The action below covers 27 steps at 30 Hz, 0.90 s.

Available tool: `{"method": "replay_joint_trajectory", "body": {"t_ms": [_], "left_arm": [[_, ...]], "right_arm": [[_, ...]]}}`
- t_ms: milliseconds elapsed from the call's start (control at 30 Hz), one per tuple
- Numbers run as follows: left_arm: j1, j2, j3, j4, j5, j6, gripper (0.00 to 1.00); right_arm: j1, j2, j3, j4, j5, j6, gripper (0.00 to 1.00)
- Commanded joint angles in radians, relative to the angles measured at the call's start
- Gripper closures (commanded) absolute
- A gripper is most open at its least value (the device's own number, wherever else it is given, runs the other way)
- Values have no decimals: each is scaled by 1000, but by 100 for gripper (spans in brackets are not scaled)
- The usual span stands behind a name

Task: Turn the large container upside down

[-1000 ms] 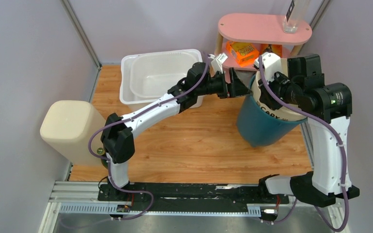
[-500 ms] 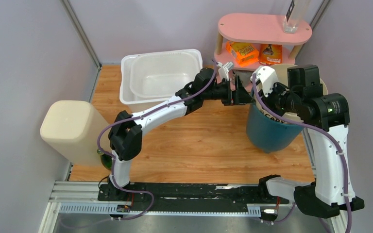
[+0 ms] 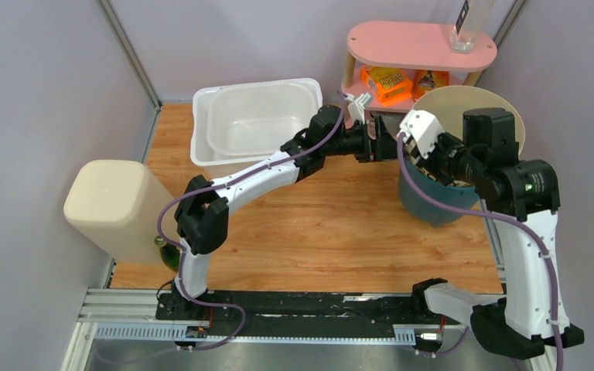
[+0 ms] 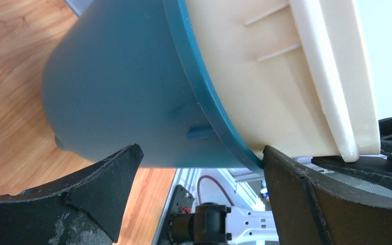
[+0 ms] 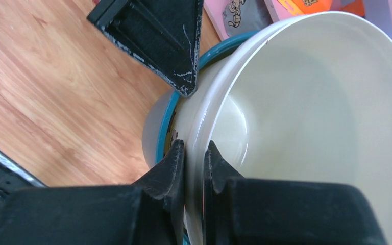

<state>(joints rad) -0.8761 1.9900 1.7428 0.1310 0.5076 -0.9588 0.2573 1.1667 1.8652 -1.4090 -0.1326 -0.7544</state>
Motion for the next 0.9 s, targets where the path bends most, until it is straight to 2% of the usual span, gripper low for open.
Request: {"method": "replay_joint_trajectory", "body": {"t_ms": [0, 100, 167, 267, 333, 467, 567, 700, 867], "left_arm": [[-6, 88, -110, -188, 105, 67, 2], [6, 79, -119, 0, 238, -21, 0], [6, 97, -95, 26, 265, -34, 0], [4, 105, -70, -80, 204, 19, 0], [2, 114, -74, -147, 150, 65, 0], [2, 141, -130, -142, 130, 54, 0], [2, 191, -136, -137, 154, 83, 0], [2, 242, -96, -167, 175, 163, 0], [3, 213, -99, -196, 161, 191, 0]], "right_arm": [[22, -213, -76, 612, -96, -303, 100], [21, -274, -176, 618, -109, -301, 100], [22, -293, -214, 648, -116, -256, 100], [21, -273, -176, 714, -114, -173, 100], [21, -225, -75, 723, -134, -107, 100], [22, -126, 145, 726, -183, -1, 100], [22, -90, 235, 732, -199, 50, 100], [22, -107, 186, 730, -217, 35, 100], [21, -130, 133, 762, -219, -35, 100]]}}
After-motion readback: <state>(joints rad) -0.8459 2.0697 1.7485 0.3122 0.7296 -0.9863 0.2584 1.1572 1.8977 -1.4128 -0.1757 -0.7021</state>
